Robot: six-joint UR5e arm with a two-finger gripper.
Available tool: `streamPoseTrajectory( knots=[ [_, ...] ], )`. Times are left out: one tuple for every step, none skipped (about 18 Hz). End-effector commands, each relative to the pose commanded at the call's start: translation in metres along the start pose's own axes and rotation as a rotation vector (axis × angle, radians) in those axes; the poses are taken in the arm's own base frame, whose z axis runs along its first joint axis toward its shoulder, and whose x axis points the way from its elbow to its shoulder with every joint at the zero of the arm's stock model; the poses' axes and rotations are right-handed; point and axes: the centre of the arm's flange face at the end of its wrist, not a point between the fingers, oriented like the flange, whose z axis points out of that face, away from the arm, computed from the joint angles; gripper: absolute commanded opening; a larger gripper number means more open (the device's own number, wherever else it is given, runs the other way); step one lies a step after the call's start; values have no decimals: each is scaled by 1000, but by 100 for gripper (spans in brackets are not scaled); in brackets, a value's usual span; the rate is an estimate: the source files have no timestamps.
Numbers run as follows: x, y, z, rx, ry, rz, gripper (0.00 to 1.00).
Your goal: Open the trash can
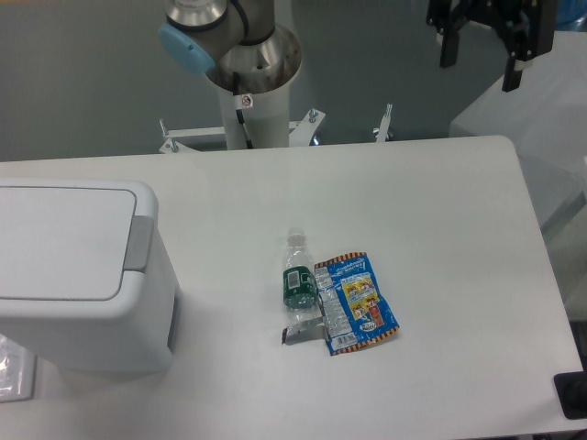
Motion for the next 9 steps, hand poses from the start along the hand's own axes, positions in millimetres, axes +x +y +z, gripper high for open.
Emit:
streamPoseTrajectory(
  knots=[
    [0,0,0,0,1,0,100],
    [0,0,1,-1,2,0,100],
    [0,0,1,0,1,0,100],
    [1,-2,0,1,1,-12,100],
    [1,-4,2,4,4,-37,100],
    [1,-4,2,4,5,-72,100],
    [1,-6,4,4,9,-112,100],
    [3,-7,7,6,15,-146,100],
    [6,-11,11,11,23,-173,100]
  ],
)
